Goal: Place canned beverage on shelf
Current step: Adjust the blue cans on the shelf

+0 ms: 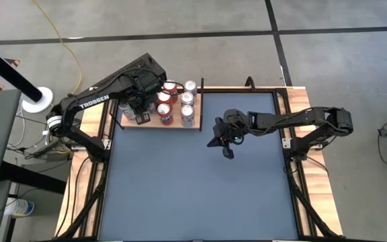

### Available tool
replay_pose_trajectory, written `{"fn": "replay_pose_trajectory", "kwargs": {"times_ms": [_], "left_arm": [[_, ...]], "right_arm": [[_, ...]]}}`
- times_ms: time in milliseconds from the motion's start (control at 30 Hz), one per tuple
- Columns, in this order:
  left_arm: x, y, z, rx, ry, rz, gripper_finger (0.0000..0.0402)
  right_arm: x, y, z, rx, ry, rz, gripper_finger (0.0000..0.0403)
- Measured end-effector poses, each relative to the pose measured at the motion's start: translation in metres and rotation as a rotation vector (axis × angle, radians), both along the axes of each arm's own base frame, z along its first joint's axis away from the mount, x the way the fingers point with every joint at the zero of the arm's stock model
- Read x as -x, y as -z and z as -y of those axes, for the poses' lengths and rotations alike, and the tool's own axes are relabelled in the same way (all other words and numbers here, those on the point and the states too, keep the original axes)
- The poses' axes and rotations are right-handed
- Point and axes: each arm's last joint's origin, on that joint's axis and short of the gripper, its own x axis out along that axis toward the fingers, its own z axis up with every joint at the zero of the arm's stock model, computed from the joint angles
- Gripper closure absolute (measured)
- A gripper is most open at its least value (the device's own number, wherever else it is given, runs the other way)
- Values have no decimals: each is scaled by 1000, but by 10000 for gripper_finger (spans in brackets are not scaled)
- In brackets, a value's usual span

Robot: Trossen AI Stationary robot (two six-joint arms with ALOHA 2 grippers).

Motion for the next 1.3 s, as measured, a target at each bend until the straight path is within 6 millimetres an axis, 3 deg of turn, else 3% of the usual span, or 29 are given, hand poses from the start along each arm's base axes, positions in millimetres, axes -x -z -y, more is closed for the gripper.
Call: {"fn": "replay_pose_trajectory", "kwargs": {"times_ms": [233,567,900,1167,1300], "left_arm": [[0,-1,0,8,1,0,396],[0,-3,0,11,2,5,401],[-3,-33,-1,-43,-15,102,401],[-7,-35,-8,-189,-90,100,385],[-3,-33,-4,-111,-67,75,380]], "right_arm": [[0,0,0,0,1,1,403],[0,0,0,-1,1,0,403],[0,0,0,-3,1,0,403],[0,0,-1,-2,-2,0,403],[-1,0,-4,-2,-13,0,403]]}}
